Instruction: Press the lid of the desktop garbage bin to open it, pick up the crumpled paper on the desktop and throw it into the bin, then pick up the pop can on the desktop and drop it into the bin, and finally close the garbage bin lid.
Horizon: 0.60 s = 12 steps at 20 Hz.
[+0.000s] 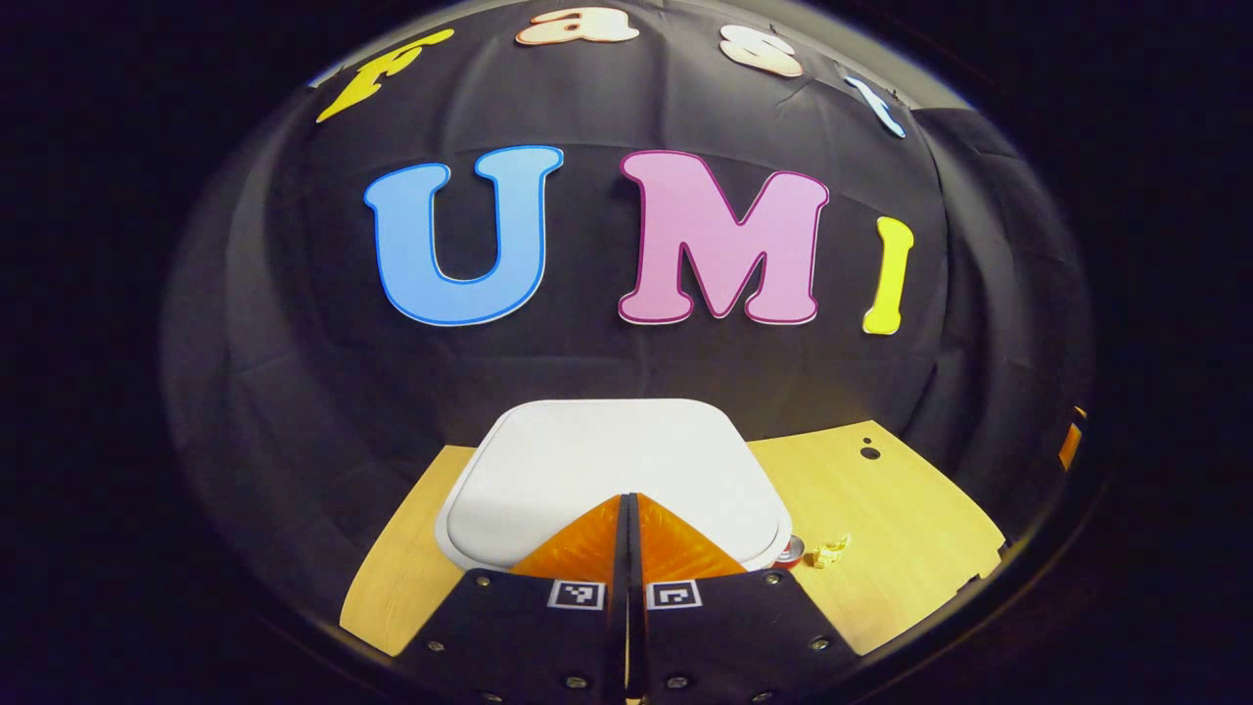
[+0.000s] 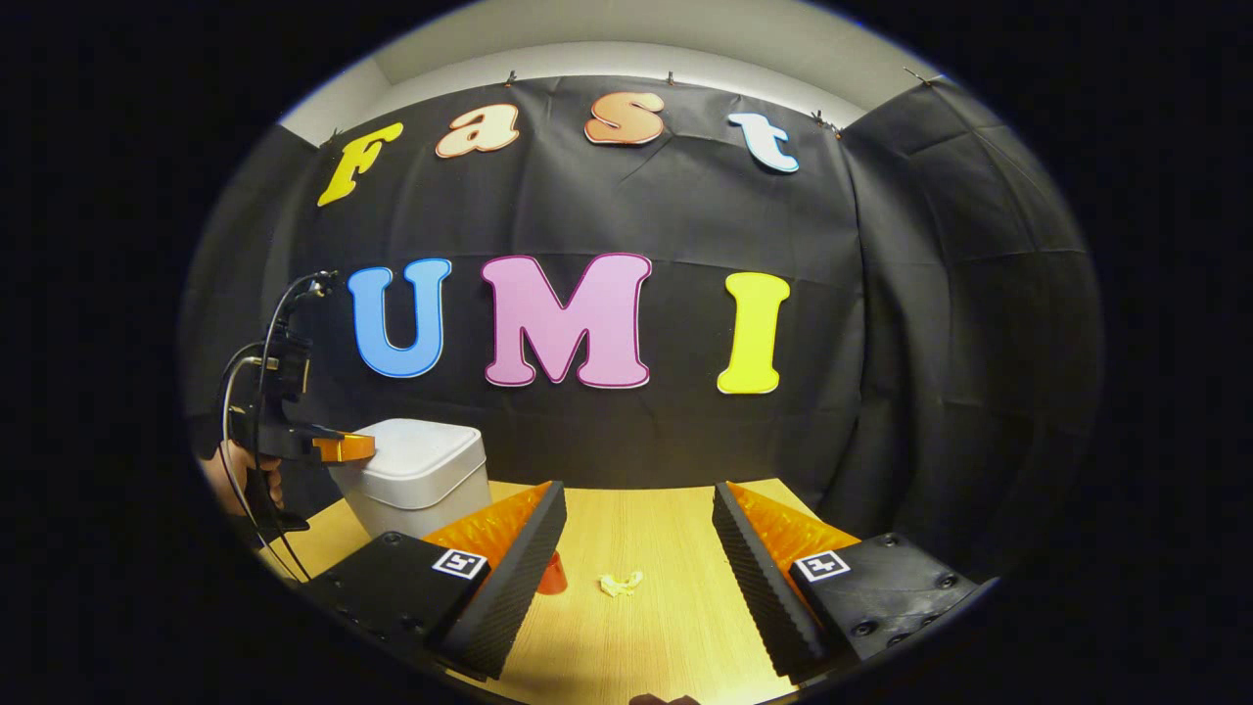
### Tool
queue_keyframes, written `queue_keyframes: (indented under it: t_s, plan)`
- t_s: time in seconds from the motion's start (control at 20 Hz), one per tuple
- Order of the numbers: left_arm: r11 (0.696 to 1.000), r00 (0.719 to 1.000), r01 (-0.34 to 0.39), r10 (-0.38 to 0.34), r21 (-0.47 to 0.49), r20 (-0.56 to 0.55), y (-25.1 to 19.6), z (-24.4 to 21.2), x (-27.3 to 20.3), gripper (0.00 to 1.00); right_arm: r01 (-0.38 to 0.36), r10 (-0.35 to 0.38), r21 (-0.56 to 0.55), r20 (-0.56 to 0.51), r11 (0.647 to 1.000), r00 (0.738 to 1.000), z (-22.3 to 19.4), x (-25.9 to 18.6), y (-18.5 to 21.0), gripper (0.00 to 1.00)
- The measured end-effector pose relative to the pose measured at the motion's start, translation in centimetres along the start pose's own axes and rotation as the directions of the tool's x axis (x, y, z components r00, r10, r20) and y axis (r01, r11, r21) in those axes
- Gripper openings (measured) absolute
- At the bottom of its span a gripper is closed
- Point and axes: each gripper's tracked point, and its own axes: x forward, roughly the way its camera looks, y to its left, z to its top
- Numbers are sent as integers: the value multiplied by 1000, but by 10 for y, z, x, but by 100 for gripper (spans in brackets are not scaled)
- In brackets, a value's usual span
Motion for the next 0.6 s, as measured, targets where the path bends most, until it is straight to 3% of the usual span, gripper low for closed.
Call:
queue_keyframes:
  t_s: [0.6]
  plan:
    - [998, 1000, 19, -18, 52, -15, -2, -9, 0, 2, -22, 22, -14, -17, 1000, 1000, -9, -6, 9, 98]
